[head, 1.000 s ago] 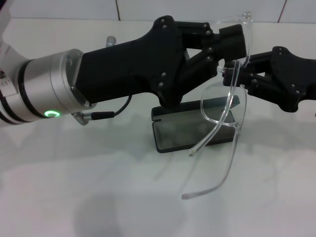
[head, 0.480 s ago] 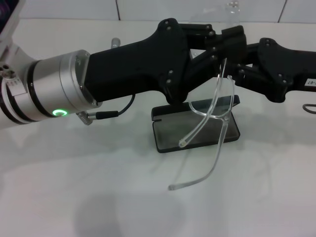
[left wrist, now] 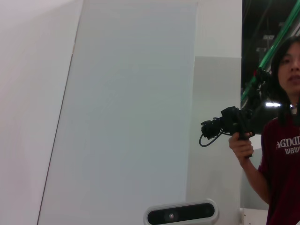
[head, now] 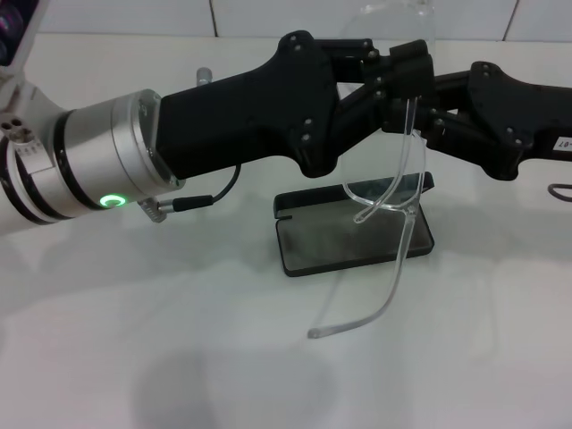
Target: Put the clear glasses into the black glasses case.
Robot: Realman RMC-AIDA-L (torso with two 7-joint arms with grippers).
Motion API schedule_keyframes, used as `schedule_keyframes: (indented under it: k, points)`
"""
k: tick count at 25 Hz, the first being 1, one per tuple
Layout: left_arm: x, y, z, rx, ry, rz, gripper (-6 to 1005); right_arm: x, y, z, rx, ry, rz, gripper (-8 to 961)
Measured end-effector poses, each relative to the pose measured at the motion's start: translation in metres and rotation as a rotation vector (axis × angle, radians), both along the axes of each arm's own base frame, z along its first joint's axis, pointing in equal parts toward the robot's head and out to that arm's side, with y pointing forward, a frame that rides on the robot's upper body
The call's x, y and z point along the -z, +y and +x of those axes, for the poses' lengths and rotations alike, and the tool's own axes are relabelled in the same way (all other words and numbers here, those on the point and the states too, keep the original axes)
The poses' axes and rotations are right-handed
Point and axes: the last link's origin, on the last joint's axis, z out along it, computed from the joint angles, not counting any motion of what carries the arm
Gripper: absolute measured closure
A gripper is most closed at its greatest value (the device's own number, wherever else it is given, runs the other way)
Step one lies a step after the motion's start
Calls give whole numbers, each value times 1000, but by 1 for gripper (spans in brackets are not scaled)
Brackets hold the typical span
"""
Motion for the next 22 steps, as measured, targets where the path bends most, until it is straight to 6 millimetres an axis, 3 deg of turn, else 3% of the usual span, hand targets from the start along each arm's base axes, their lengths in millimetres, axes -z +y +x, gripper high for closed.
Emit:
schedule_keyframes:
  k: [14, 22]
  points:
    - [0, 2, -2, -18, -4, 21, 916, -2, 1, 3, 18, 5, 12, 853]
    - [-26, -14, -9, 44, -113, 27, 917, -28, -1, 28, 113, 72, 111, 853]
